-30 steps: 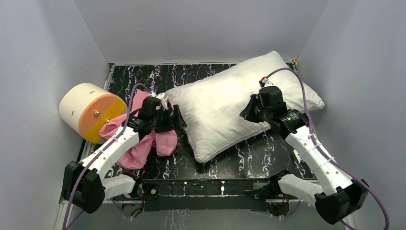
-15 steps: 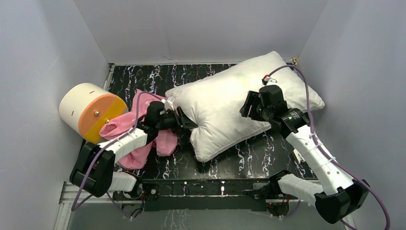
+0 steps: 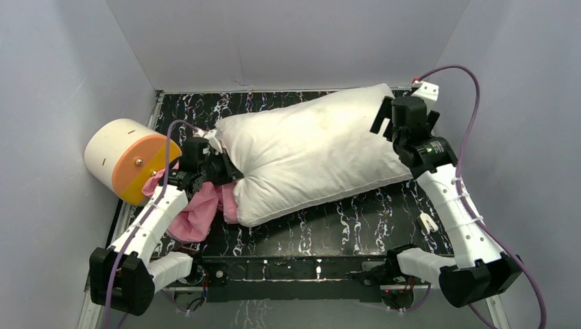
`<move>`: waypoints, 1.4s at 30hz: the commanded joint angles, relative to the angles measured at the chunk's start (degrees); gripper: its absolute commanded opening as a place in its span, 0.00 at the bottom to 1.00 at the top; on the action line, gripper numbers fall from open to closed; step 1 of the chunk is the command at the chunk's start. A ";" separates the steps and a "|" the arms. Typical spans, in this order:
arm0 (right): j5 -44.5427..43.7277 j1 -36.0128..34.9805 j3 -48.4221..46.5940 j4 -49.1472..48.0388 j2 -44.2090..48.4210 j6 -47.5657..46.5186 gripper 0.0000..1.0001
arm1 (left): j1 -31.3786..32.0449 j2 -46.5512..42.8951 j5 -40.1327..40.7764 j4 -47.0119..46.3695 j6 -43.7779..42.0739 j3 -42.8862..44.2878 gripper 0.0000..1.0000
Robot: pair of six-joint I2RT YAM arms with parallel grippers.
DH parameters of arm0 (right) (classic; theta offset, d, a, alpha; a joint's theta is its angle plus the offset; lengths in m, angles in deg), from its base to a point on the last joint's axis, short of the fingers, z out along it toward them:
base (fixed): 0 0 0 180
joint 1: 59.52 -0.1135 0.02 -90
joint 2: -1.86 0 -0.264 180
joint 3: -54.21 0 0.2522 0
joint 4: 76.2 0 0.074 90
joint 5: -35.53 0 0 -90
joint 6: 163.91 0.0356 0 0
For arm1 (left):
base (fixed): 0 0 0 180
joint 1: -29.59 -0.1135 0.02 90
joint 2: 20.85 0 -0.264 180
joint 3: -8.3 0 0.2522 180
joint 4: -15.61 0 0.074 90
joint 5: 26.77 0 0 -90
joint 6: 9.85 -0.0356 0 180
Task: Remove the pillowcase from the pillow
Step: Adjust the pillow at the center of the board.
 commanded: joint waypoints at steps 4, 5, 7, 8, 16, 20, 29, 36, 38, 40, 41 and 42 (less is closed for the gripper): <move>9.10 11.97 -4.74 -4.23 -7.15 -0.68 0.99 | -6.48 7.18 -8.24 9.85 -12.86 8.03 0.00; 7.67 12.86 -4.43 -3.93 -8.42 0.86 0.99 | -6.48 7.70 -7.66 9.80 -12.55 8.13 0.00; 9.90 16.66 -2.65 -4.59 -10.48 2.48 0.99 | -6.49 7.91 -6.72 9.36 -12.64 8.34 0.00; 13.71 18.91 -1.47 -5.53 -11.44 2.63 0.99 | -6.49 7.83 -6.53 9.37 -12.83 8.60 0.00; 35.87 24.40 12.49 -12.59 -9.89 4.79 0.77 | -6.49 8.66 -9.98 9.13 -12.63 9.86 0.00; 35.81 24.43 23.17 -17.25 2.08 7.39 0.35 | -6.49 8.02 -13.46 8.07 -11.62 8.92 0.00; 30.06 24.39 24.23 -2.76 17.23 8.17 0.00 | -5.52 9.38 -22.02 6.24 -9.97 11.77 0.00; 35.40 24.39 19.69 -3.96 17.86 3.39 0.37 | -4.82 10.58 -17.20 7.64 -10.75 12.41 0.00; 40.08 24.39 17.49 -5.57 13.64 1.41 0.61 | -4.82 10.31 -16.56 7.91 -10.87 11.80 0.00; 44.99 24.39 15.01 -8.14 8.87 -2.05 0.72 | -4.82 10.02 -16.41 8.21 -10.92 11.28 0.00; 46.53 24.39 14.45 -11.81 6.67 -3.05 0.76 | -4.82 9.89 -16.34 8.27 -10.93 10.93 0.00; 47.34 24.39 14.19 -14.39 4.22 -3.02 0.82 | -4.82 9.84 -16.28 8.36 -10.92 10.64 0.00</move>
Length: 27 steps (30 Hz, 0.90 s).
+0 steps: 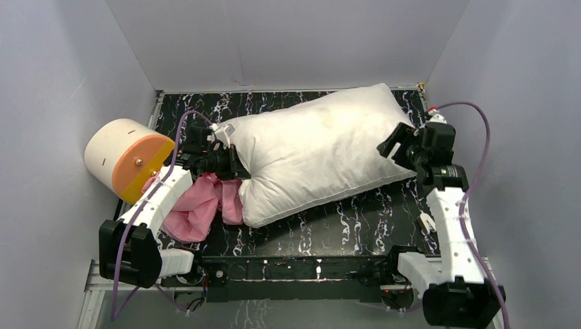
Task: Remove the pillowcase from the pillow
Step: Adjust the pillow at the center of the board.
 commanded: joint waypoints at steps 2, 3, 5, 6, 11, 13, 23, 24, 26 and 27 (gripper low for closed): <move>8.90 -0.11 -6.80 -12.91 -13.32 -4.79 0.89 | 0.39 -1.41 -1.33 -0.59 -0.19 0.98 0.00; 7.12 -0.26 -8.45 -12.48 -16.91 -4.10 0.90 | 0.39 -1.30 -1.37 -0.12 -0.46 1.08 0.00; 3.82 -1.17 -10.96 -11.33 -24.10 -4.25 0.91 | 0.39 -1.19 -1.16 0.61 -1.11 1.31 0.00; 1.08 -2.94 -11.48 -10.56 -27.21 -4.18 0.89 | 0.39 -1.12 -0.90 0.86 -1.38 1.40 0.00; -23.11 -17.41 -2.84 -14.39 -32.53 -4.47 0.27 | 0.39 0.04 -0.40 1.66 -2.36 1.48 0.00; -26.19 -19.17 1.38 -14.88 -29.98 -0.47 0.16 | 0.36 0.61 -0.48 2.24 -2.87 1.82 0.00; -30.46 -19.41 3.33 -2.04 -4.84 2.67 0.00 | 0.39 1.17 0.79 2.71 -4.33 4.55 0.00; -30.44 -19.41 3.29 -0.13 -3.16 2.78 0.00 | 0.35 1.58 0.64 2.60 -4.40 5.04 0.00; -30.11 -19.41 3.93 2.46 0.28 3.14 0.00 | 0.39 2.66 0.44 2.61 -4.81 5.99 0.00; -29.50 -19.41 4.28 2.65 1.35 3.36 0.00 | 0.36 3.25 0.36 2.59 -5.18 6.70 0.00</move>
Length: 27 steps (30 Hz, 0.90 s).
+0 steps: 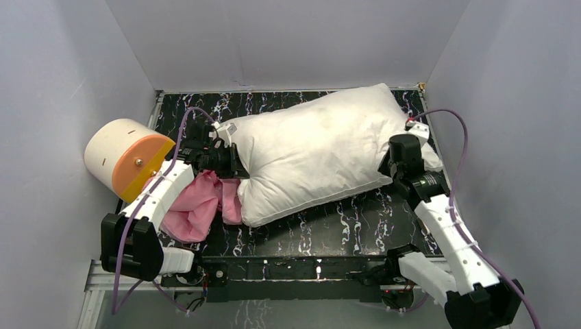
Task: Remove the pillowcase from the pillow
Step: Adjust the pillow at the center of the board.
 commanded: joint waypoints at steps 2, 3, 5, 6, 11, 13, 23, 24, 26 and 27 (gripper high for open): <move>0.65 -0.24 -0.66 7.02 5.23 2.05 0.00 | 0.25 2.53 -1.13 -0.80 -2.50 5.62 0.00; 1.63 -0.24 -1.10 6.63 4.96 2.10 0.00 | 0.27 3.35 -0.97 -0.78 -2.95 6.62 0.00; 4.13 -0.19 -2.82 5.51 3.18 1.74 0.02 | 0.28 5.76 0.13 -0.71 -4.22 8.86 0.00; 5.09 -0.23 -4.33 4.88 1.51 1.14 0.09 | 0.28 7.28 1.41 -0.06 -5.03 10.51 0.00; 8.69 -0.29 -17.71 -0.84 -10.35 -2.24 0.36 | 0.23 15.22 5.56 4.53 -8.61 16.52 0.00; 10.49 -0.56 -23.90 -4.25 -16.93 -4.32 0.46 | 0.28 16.00 5.21 4.81 -9.23 16.62 0.00; 2.83 -1.59 -65.92 -2.55 -62.94 -17.47 0.81 | 0.27 15.87 2.93 4.89 -9.80 16.36 0.00; 2.49 -1.58 -71.00 2.09 -68.02 -18.28 0.81 | 0.28 15.72 2.45 4.94 -9.73 16.27 0.00; 2.41 -1.64 -76.47 12.23 -74.61 -17.01 0.79 | 0.27 15.34 1.54 4.71 -9.43 15.94 0.00; 3.00 -1.64 -75.64 15.71 -75.31 -15.39 0.78 | 0.28 15.07 1.11 4.66 -9.37 15.85 0.00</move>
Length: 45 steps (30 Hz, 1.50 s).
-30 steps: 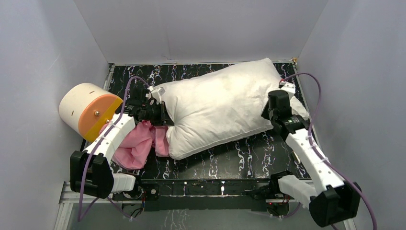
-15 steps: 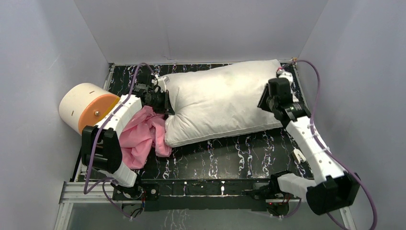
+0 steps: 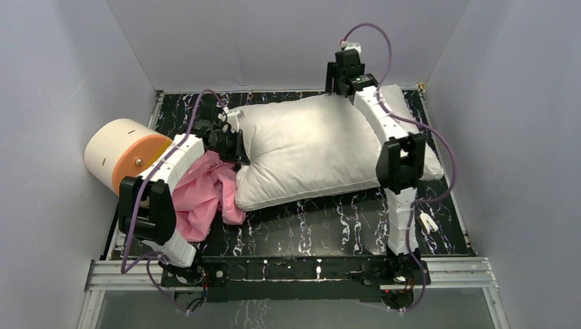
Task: Remove the pillowcase from the pillow
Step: Adjust the pillow at the center of the board, then reset both arms
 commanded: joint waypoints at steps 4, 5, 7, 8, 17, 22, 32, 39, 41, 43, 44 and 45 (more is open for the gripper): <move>1.38 0.14 22.11 12.96 4.60 3.51 0.72 | 0.34 -2.38 -6.45 0.53 -0.68 0.52 0.00; 1.65 0.08 29.86 8.79 9.85 4.05 0.72 | 0.40 -2.93 -7.69 0.54 -0.41 0.27 0.00; 1.86 0.21 42.24 1.80 18.70 4.85 0.73 | 0.46 -4.11 -9.79 -0.13 1.12 -0.90 0.00; 1.79 0.15 45.57 0.22 21.72 4.68 0.73 | 0.58 -4.74 -10.56 -0.82 1.91 -1.73 0.00; -0.60 0.40 36.45 7.64 21.10 -0.69 0.77 | 2.05 -12.68 -4.53 -6.49 12.53 -9.55 0.00; 5.37 0.31 27.72 12.00 23.12 -0.80 0.78 | 2.67 -20.15 2.03 -13.45 22.66 -17.18 0.00; 25.44 0.30 38.65 10.30 40.48 2.31 0.82 | 10.62 -23.93 20.27 -7.20 20.29 -13.31 0.33; 35.75 0.33 56.69 -3.79 62.31 6.32 0.87 | 10.36 -30.43 30.11 -2.24 17.06 -3.81 0.97; 39.38 0.37 63.78 -9.20 71.53 9.09 0.87 | 10.43 -34.65 36.90 0.27 16.19 -3.03 0.98; 35.88 0.38 65.39 -7.49 76.86 10.37 0.88 | 10.37 -37.66 44.22 3.13 15.68 -1.06 0.98; 33.63 0.36 65.33 -7.01 78.54 10.75 0.89 | 10.36 -38.44 45.88 3.57 15.15 -0.14 0.98; 31.19 0.39 65.28 -6.58 80.38 11.56 0.89 | 10.40 -39.38 49.13 4.03 15.39 0.75 0.98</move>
